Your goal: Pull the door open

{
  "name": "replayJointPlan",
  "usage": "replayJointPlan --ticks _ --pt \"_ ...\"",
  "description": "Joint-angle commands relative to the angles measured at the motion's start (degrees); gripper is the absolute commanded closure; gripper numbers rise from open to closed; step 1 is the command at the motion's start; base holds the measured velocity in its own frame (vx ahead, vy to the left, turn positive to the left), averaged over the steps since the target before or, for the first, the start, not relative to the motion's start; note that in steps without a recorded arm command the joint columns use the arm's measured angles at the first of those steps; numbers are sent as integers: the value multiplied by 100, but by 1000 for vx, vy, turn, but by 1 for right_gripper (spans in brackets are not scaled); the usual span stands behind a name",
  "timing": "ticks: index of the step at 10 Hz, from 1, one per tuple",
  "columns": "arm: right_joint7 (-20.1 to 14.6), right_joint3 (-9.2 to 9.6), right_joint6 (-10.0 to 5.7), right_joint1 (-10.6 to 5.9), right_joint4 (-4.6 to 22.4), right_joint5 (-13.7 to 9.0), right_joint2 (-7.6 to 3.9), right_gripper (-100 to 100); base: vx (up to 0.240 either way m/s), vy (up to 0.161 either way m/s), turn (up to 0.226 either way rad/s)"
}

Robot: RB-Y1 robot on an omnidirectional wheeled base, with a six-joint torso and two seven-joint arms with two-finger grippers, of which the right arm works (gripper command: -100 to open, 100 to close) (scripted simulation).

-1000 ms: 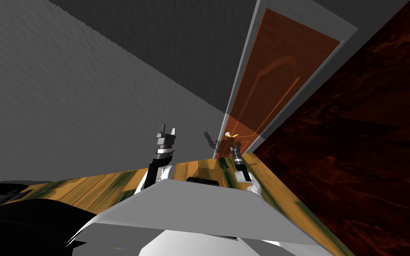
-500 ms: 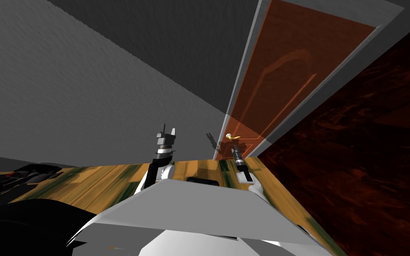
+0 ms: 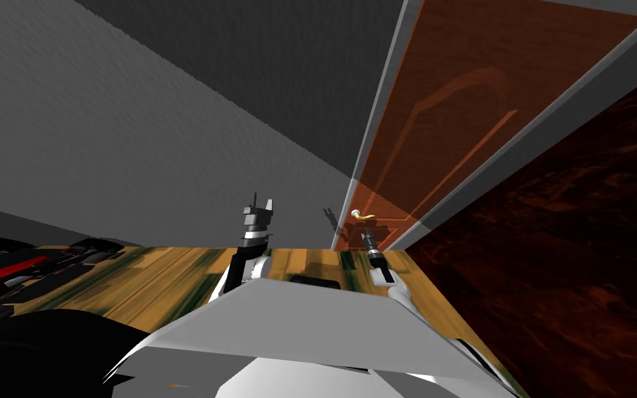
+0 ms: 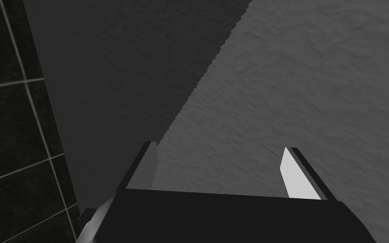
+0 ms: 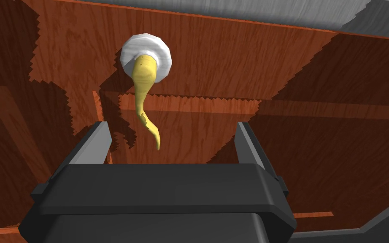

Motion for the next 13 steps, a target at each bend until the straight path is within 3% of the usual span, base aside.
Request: replayJointPlan --ticks 1,9,13 --pt "-52 5 -29 -61 197 -4 -56 -100 24 -106 123" --pt "-219 26 -180 -378 1071 -13 -238 -100 8 -85 99" --pt "-243 -94 -273 -297 1139 -86 -314 -100 132 -10 85"
